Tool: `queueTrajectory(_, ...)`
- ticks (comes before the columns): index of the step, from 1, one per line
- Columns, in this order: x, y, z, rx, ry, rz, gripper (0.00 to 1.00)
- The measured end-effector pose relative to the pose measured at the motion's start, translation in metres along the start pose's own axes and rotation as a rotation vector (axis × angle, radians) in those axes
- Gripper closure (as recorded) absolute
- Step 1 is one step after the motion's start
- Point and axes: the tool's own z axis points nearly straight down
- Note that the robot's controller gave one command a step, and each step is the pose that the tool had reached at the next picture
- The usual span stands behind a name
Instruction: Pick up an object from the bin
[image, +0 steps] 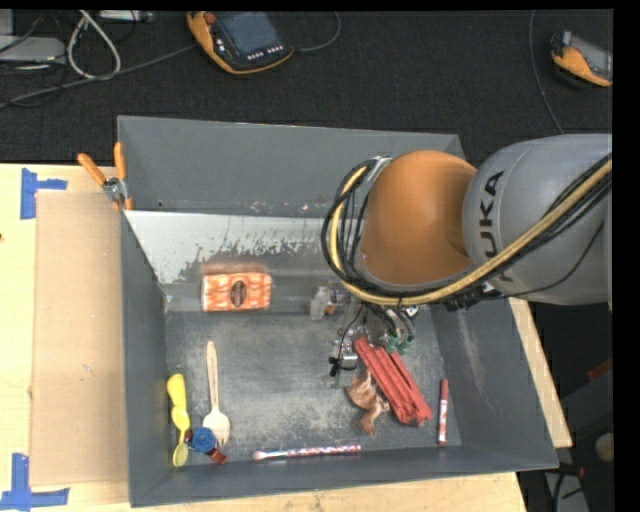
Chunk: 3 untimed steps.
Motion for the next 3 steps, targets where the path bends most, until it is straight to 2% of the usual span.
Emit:
queueTrajectory(1, -0.002, 0.000, -0.004, 0.000, -0.007, 0.002, 0.00)
queueTrajectory(2, 0.035, -0.052, -0.009, 0.000, -0.004, -0.108, 0.00)
queueTrajectory(3, 0.047, -0.071, 0.007, -0.001, -0.004, -0.132, 0.00)
